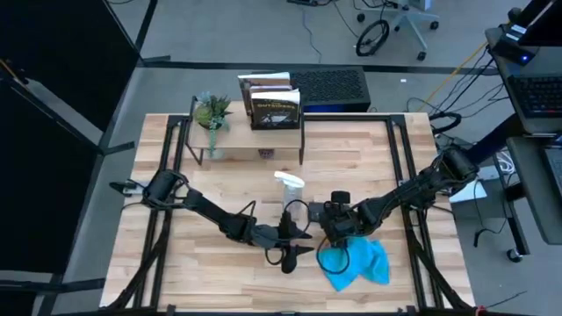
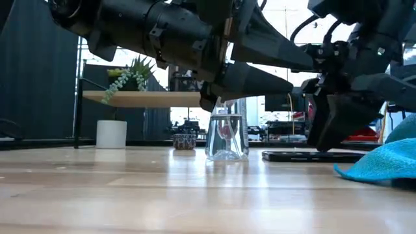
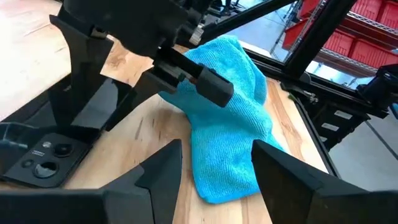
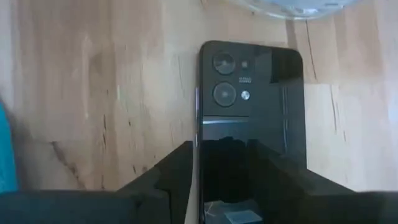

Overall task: Apply microfiber cloth
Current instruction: Spray the back of the black cellphone using the transparent spray bottle

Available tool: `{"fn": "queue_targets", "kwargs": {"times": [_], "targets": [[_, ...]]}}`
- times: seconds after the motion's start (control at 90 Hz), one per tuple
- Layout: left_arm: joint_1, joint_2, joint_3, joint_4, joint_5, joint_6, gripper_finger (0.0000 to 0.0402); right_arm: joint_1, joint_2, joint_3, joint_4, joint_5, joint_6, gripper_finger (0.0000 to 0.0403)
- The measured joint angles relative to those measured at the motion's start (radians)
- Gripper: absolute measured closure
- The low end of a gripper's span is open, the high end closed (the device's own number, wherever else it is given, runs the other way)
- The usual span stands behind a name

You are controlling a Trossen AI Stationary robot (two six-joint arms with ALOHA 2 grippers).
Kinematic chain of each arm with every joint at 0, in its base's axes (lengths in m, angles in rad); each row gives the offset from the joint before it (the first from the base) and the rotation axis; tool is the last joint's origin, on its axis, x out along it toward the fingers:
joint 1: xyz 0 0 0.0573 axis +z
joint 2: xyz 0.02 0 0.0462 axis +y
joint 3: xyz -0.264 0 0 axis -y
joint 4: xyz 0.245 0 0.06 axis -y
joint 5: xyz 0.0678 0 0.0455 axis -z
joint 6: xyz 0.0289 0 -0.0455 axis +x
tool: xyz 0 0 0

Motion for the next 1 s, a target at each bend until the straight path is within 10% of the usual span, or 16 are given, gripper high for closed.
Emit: {"fn": "queue_targets", "kwargs": {"times": [0.367, 0.756, 1.0], "targets": [[0.0, 0.0, 0.0, 0.0, 0.001, 0.0, 0.0223, 0.049, -0.117, 0.136, -0.259, -0.181, 0.099, 0.0271], [-0.006, -0.126, -0.001, -0.245, -0.031, 0.057, 0.0223, 0.237, -0.197, 0.104, -0.257, 0.129, 0.247, 0.0271], [-0.016, -0.211, 0.0, -0.385, -0.085, 0.055, 0.0223, 0.269, -0.211, 0.068, -0.266, 0.093, 0.326, 0.0254]]}}
